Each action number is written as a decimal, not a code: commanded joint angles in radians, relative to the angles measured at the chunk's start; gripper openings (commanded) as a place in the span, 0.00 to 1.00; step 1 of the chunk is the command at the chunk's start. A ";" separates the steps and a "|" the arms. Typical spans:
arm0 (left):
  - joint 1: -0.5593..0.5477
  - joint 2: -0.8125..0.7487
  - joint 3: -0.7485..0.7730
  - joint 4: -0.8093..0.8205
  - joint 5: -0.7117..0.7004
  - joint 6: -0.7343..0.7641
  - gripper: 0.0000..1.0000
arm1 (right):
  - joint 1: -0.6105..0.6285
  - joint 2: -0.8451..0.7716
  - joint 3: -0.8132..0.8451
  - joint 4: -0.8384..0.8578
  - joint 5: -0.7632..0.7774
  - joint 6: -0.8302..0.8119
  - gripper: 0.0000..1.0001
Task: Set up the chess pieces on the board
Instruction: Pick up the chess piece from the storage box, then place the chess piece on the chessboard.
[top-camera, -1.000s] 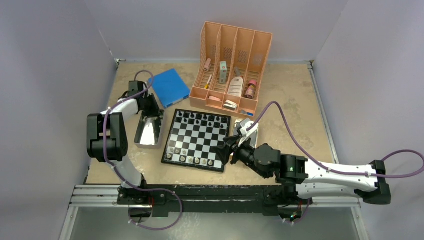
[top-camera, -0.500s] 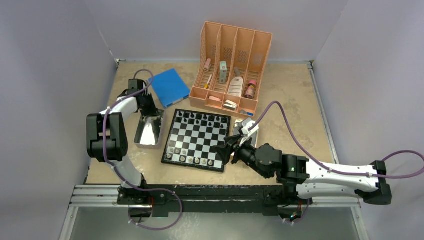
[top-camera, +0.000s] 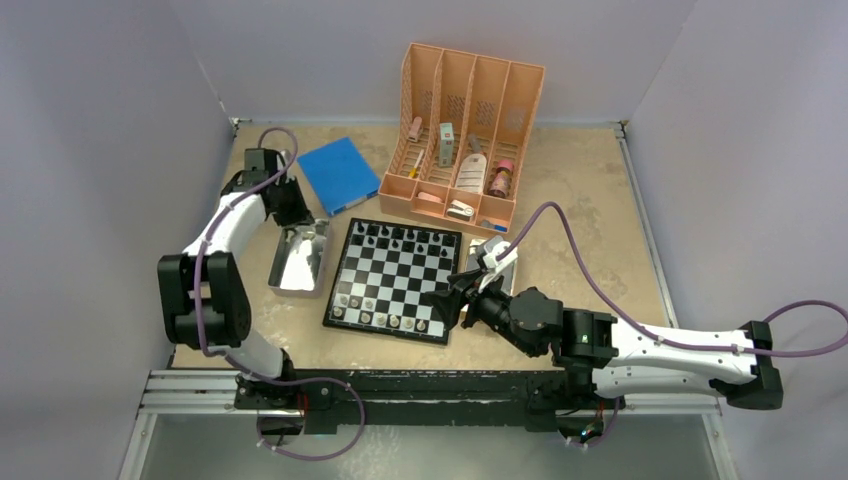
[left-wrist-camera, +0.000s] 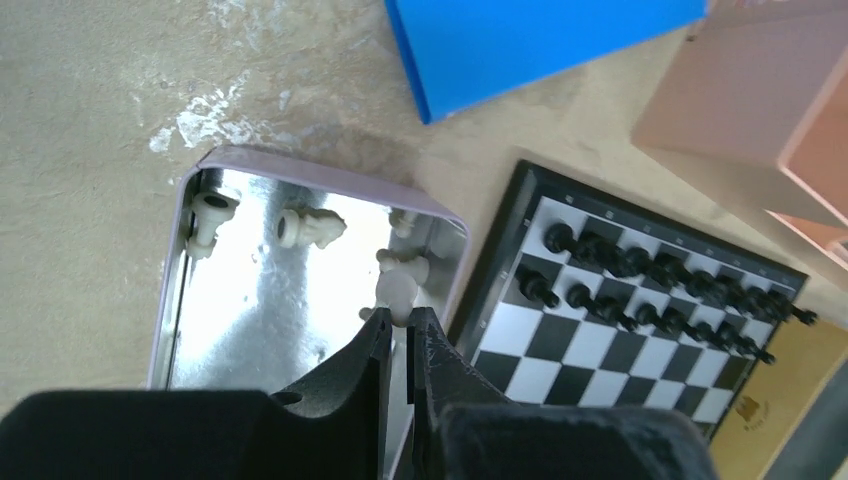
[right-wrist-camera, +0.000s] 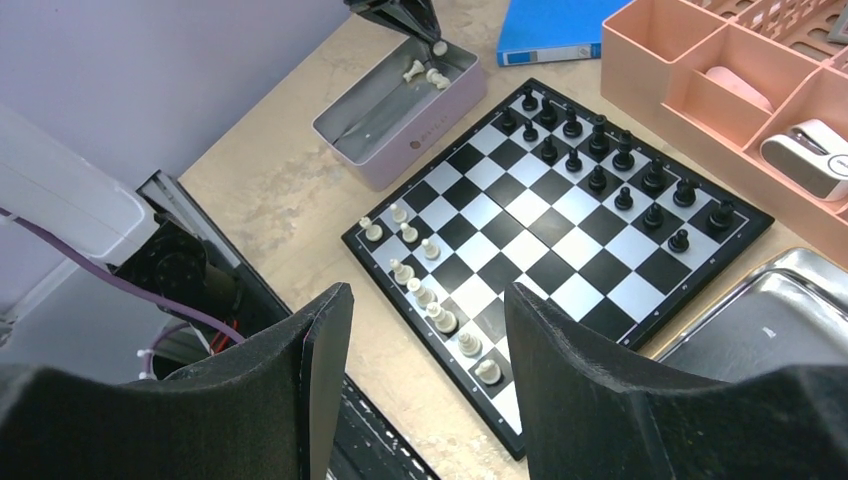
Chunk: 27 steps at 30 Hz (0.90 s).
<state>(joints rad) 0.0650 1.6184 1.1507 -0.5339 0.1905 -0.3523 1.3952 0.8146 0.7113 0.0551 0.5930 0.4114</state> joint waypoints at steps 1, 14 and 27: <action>-0.010 -0.116 0.050 -0.058 0.065 0.031 0.01 | 0.005 0.001 0.004 0.018 0.037 0.038 0.61; -0.261 -0.257 0.038 -0.133 0.066 0.032 0.00 | 0.005 -0.003 0.008 -0.043 0.110 0.117 0.61; -0.471 -0.217 -0.028 -0.116 0.013 -0.038 0.00 | 0.005 -0.049 -0.011 -0.122 0.187 0.188 0.61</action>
<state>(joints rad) -0.3614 1.3952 1.1561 -0.6601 0.2306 -0.3481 1.3952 0.7929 0.7109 -0.0673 0.7242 0.5671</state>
